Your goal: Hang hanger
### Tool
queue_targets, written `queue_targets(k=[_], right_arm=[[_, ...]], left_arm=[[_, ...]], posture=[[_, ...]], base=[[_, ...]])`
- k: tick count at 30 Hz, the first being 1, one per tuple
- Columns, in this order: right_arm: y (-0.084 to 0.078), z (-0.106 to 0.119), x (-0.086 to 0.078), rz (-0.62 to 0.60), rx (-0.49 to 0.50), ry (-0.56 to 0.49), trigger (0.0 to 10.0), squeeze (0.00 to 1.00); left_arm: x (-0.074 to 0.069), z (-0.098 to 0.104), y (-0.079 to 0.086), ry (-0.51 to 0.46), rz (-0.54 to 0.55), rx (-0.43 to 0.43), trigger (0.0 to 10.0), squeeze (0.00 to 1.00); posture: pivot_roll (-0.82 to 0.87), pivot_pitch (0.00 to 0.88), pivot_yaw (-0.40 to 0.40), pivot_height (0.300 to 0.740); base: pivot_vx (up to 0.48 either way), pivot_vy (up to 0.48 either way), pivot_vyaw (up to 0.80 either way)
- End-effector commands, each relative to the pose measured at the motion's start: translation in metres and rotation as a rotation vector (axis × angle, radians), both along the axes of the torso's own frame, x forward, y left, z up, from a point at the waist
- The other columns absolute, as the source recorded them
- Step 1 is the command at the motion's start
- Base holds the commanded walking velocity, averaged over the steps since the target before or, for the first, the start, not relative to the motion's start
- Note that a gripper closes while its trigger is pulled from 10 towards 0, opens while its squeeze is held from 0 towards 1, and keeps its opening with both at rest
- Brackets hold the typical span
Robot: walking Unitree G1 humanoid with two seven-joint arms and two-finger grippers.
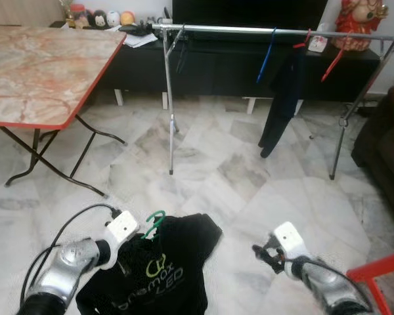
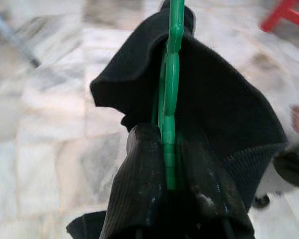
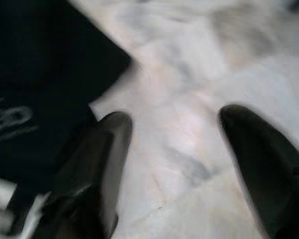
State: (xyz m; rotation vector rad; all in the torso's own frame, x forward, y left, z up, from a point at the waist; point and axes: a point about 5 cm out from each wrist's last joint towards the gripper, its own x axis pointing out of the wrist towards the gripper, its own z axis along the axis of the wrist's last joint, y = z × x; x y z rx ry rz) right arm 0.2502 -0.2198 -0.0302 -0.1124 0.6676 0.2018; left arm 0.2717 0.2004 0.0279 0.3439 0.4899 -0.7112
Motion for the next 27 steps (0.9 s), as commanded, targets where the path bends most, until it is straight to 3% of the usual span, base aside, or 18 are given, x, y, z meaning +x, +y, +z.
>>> queue_targets(k=[1, 3, 8, 11, 21, 22, 27], right_arm=[[-0.009, -0.005, -0.007, -0.115, 0.008, 0.028, 10.0, 0.00], [-0.011, -0.012, -0.016, -0.250, 0.031, 0.043, 10.0, 0.00], [-0.012, -0.022, -0.031, -0.429, 0.059, 0.047, 10.0, 0.00], [-0.010, -0.027, -0.038, -0.482, 0.076, 0.052, 10.0, 0.00], [-0.006, -0.041, -0.062, -0.549, 0.072, 0.116, 10.0, 0.00], [-0.003, -0.046, -0.070, -0.543, 0.068, 0.147, 10.0, 0.00], [0.007, -0.054, -0.083, -0.508, 0.076, 0.193, 10.0, 0.00]], left_arm=[[0.001, 0.000, 0.005, -0.032, 0.054, -0.007, 10.0, 0.00], [0.000, -0.007, 0.011, -0.049, 0.156, -0.002, 10.0, 0.00], [-0.002, -0.017, 0.026, -0.078, 0.395, -0.026, 10.0, 0.00], [-0.005, -0.022, 0.033, -0.092, 0.476, -0.022, 10.0, 0.00], [-0.022, -0.037, 0.049, -0.096, 0.578, 0.045, 10.0, 0.00], [-0.031, -0.043, 0.056, -0.080, 0.616, 0.079, 10.0, 0.00], [-0.051, -0.057, 0.064, -0.021, 0.676, 0.126, 10.0, 0.00]], posture=[[-0.05, 0.029, -0.073, 0.740], [-0.04, 0.032, -0.068, 0.740], [-0.05, 0.032, -0.061, 0.740], [-0.05, 0.032, -0.059, 0.740], [-0.05, 0.031, -0.064, 0.740], [-0.05, 0.031, -0.066, 0.740], [-0.05, 0.033, -0.064, 0.740]], base=[[0.000, 0.000, 0.00], [0.000, 0.000, 0.00], [0.000, 0.000, 0.00], [0.000, 0.000, 0.00], [0.000, 0.000, 0.00], [0.000, 0.000, 0.00], [0.000, 0.000, 0.00]])
